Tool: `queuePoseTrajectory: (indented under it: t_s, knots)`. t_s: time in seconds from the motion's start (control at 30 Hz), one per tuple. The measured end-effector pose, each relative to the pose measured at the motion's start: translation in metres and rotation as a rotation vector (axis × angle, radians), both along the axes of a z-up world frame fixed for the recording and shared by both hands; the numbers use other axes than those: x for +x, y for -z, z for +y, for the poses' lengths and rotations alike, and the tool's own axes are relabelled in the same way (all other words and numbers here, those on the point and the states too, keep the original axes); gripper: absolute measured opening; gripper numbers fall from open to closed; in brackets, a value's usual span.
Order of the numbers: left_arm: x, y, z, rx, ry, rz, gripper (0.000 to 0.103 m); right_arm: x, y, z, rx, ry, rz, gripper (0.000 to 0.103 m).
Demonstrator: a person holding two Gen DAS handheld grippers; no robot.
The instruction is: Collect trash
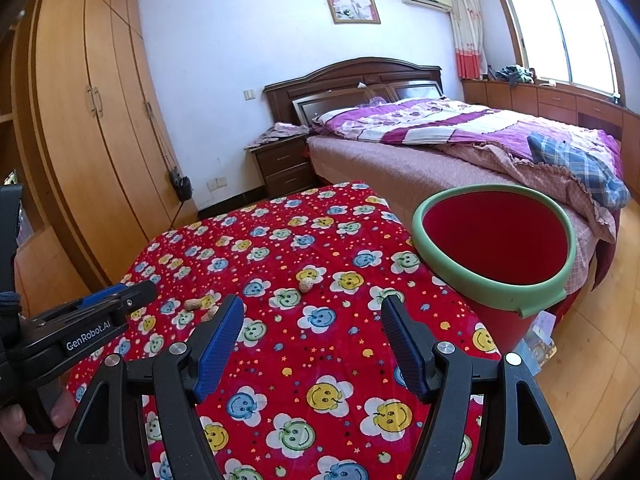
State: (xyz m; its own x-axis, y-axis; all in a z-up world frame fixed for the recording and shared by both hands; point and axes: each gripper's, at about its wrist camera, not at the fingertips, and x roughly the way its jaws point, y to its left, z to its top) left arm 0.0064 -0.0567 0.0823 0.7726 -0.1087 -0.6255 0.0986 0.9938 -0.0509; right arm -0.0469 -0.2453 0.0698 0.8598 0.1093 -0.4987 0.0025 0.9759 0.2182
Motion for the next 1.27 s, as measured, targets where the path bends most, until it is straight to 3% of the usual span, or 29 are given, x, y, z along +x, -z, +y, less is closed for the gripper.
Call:
queuePoseTrajectory:
  t_s: [1.27]
  knots:
    - [-0.0052,-0.0010,0.0048,-0.007,-0.028,-0.021,0.039,0.0001,0.0004,-0.0002,0.001,0.000,0.001,0.072]
